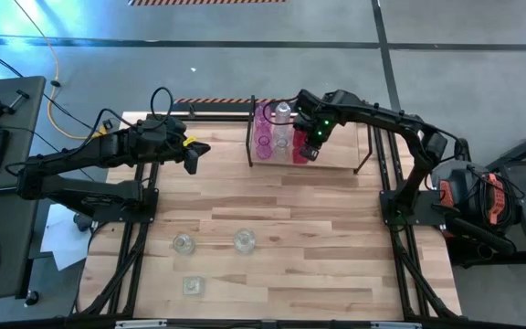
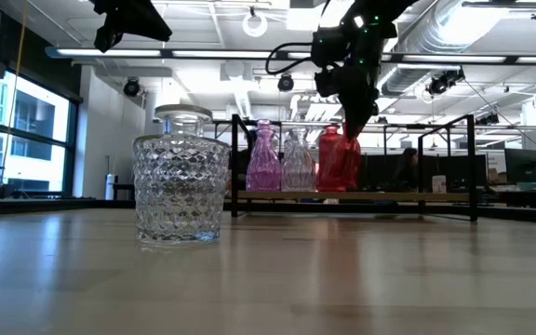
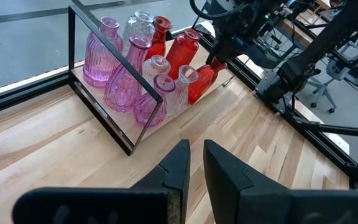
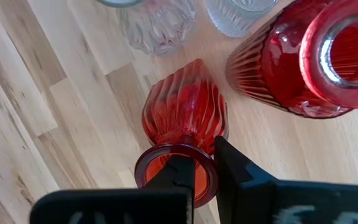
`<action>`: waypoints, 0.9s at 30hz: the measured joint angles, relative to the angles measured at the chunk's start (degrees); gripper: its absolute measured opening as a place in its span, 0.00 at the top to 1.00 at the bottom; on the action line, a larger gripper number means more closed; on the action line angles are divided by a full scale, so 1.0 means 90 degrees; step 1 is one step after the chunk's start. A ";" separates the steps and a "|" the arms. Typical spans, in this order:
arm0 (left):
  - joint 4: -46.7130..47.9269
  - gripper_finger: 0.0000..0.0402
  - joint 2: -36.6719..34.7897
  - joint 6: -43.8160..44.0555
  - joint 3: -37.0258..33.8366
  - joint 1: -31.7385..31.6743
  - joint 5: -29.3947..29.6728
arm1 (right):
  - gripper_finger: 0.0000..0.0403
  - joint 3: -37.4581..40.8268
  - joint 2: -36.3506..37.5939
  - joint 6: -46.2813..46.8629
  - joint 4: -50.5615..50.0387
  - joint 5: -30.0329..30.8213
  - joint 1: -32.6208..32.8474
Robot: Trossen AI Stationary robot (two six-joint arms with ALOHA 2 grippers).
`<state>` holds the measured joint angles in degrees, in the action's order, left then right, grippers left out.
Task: Sort vases onto shelf
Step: Align the red vase with the other red vase on the shelf
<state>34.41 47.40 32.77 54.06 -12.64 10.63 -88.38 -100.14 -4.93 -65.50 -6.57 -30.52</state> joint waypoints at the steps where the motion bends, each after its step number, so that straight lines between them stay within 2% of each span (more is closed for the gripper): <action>1: 0.0000 0.91 0.0002 0.0000 0.0000 0.0000 0.0000 | 0.99 0.0000 0.0000 0.0000 0.0009 0.0002 0.0000; 21: 0.0000 0.91 0.0000 0.0005 0.0000 0.0000 0.0000 | 0.98 0.0000 -0.0121 -0.0080 0.0122 0.0034 0.0015; 27: 0.0000 0.91 0.0001 0.0001 0.0000 0.0000 0.0000 | 0.89 0.0002 -0.0134 -0.0124 0.0134 0.0041 0.0015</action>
<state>34.41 47.41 32.78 54.06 -12.64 10.63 -88.36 -101.34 -6.04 -64.30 -6.20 -30.39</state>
